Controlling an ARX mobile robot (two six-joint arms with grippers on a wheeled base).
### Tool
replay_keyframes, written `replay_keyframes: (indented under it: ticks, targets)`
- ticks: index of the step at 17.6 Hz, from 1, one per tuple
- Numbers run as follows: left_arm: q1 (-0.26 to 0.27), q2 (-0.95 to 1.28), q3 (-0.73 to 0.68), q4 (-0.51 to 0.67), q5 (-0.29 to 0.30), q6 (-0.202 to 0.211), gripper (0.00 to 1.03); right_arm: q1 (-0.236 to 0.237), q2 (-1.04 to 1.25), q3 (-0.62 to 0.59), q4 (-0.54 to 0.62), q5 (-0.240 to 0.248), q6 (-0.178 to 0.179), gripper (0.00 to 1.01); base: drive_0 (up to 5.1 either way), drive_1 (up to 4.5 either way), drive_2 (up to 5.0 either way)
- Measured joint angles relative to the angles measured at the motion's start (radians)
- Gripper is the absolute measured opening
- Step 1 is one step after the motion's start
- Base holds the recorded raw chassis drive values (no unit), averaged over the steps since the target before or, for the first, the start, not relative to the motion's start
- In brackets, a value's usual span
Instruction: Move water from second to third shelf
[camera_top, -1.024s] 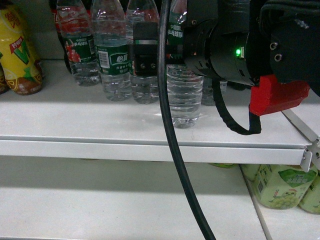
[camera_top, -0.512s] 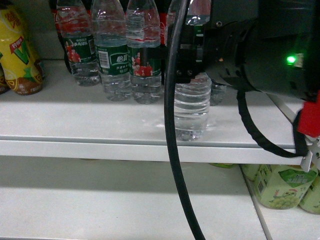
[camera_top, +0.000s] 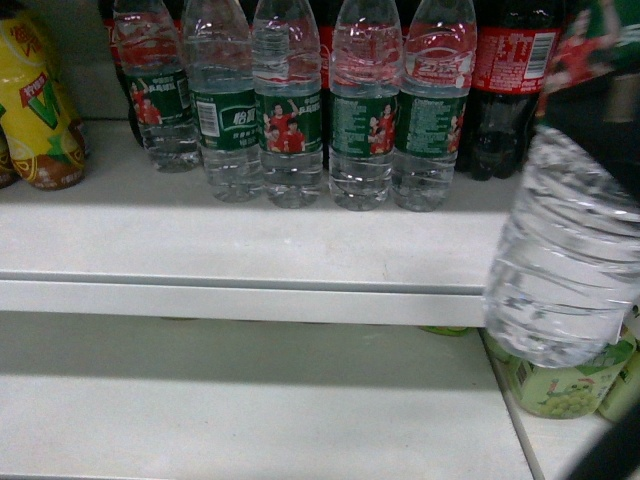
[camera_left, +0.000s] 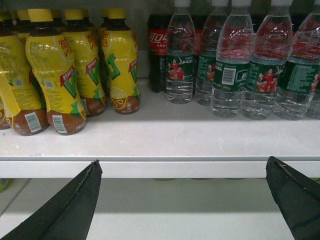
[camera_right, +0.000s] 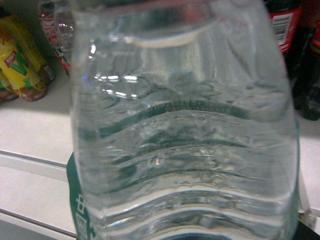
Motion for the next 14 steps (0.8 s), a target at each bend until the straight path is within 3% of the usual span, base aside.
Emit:
replay_keyframes:
  ticks: [2, 7, 10, 13, 14]
  targets:
    - [0.0, 0.0, 0.0, 0.0, 0.0, 0.0, 0.98, -0.048, -0.155, -0.039, -0.091, -0.044, 0.007, 0.42, 0.0, 0.0, 0.0]
    - [0.0, 0.0, 0.0, 0.0, 0.0, 0.0, 0.98, -0.181, -0.469, -0.08, -0.288, -0.041, -0.027, 0.42, 0.0, 0.0, 0.0]
    - [0.0, 0.0, 0.0, 0.0, 0.0, 0.0, 0.98, -0.268, -0.56, -0.08, -0.408, -0.052, -0.014, 0.42, 0.0, 0.0, 0.0]
    - [0.0, 0.0, 0.0, 0.0, 0.0, 0.0, 0.98, -0.388, -0.61, -0.08, -0.481, -0.122, 0.009, 0.42, 0.0, 0.0, 0.0]
    - [0.0, 0.0, 0.0, 0.0, 0.0, 0.0, 0.98, -0.402, -0.626, -0.08, -0.496, -0.135, 0.015, 0.42, 0.0, 0.0, 0.0]
